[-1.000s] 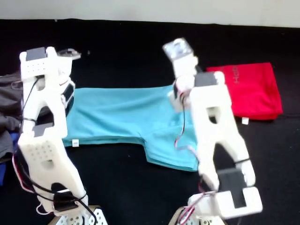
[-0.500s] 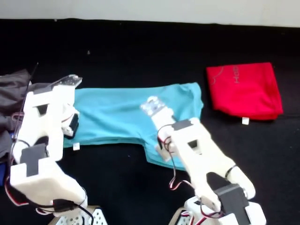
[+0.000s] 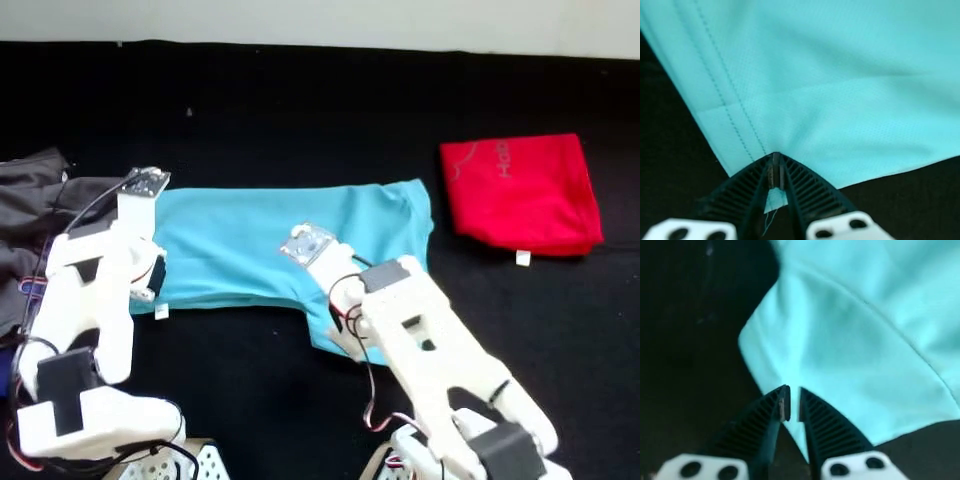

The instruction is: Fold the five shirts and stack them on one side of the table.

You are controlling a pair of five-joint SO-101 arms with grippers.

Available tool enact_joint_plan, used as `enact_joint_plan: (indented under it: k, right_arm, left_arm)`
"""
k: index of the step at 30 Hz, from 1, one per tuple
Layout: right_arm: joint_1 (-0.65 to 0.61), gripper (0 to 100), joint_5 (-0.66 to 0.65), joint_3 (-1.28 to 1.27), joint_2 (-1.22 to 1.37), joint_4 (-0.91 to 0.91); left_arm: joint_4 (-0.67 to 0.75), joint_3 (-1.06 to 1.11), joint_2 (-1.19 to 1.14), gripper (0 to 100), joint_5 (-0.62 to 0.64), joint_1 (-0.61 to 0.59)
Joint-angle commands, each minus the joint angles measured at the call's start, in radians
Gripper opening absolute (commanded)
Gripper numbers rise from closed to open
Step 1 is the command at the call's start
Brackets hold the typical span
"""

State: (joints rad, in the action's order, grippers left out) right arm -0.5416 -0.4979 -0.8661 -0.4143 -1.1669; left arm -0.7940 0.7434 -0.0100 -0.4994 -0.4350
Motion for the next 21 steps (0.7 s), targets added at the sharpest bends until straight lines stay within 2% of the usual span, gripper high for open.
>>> enact_joint_plan:
  k: [1,11,16,21]
  right_arm:
    - [-0.012,23.5,-0.083,0.035,-0.058,-0.079]
    - [-0.137,22.3,-0.101,-0.101,-0.056,-0.033]
    - [-0.127,22.1,-0.106,-0.226,-0.053,0.151]
    - [-0.045,22.0,-0.112,-0.265,0.002,0.278]
  left_arm:
    - [0.092,0.031,0.004,1,-0.006,-0.018]
    - [0.101,0.031,0.004,1,-0.006,-0.016]
    - [0.101,0.031,0.004,1,-0.006,-0.016]
    - [0.101,0.031,0.004,1,-0.006,-0.016]
